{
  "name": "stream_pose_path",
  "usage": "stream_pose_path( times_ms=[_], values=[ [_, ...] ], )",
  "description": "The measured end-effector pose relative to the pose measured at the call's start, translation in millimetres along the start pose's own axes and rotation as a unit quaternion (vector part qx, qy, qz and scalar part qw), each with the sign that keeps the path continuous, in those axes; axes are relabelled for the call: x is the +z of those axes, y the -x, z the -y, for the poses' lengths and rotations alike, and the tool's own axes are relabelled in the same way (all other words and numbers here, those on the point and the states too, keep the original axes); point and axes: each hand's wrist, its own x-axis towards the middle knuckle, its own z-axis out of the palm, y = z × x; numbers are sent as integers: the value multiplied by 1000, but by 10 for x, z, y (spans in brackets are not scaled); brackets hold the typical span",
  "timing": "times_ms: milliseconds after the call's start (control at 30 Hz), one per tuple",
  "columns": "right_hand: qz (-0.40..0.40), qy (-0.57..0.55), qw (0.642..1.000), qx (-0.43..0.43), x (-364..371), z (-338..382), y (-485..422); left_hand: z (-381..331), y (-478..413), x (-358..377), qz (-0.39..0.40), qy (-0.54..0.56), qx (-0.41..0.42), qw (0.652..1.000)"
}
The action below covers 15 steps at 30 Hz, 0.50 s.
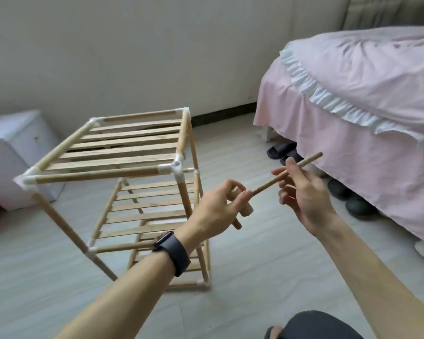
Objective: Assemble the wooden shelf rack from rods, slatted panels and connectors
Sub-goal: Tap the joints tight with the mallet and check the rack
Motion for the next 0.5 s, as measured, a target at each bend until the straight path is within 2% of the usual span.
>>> stream_pose_path(
  times_ms=[67,100,167,200,233,267,333,367,433,500],
  values=[
    [37,100,991,-83,443,275,-19,-183,141,-260,-99,-76,70,990],
    [50,138,980,-135,658,406,-20,-227,208,-421,-176,-142,112,968],
    [46,204,947,-245,1036,634,-25,-232,320,-763,-332,-254,173,892],
    [36,236,924,-299,1213,732,-34,-202,365,-945,-390,-286,176,857],
    [28,270,898,-347,1382,805,-45,-144,393,-1125,-421,-307,150,840],
    [32,308,870,-384,1537,839,-63,-63,407,-1294,-421,-332,97,838],
    [60,398,812,-422,1805,853,-77,172,419,-1552,-338,-419,-32,842],
    [73,434,787,-433,1916,867,-80,291,440,-1623,-291,-451,-70,841],
    [66,437,770,-461,2069,957,-131,489,476,-1645,-259,-472,-76,839],
    [6,356,778,-517,2150,1062,-210,576,467,-1629,-283,-475,-53,831]
  ],
)
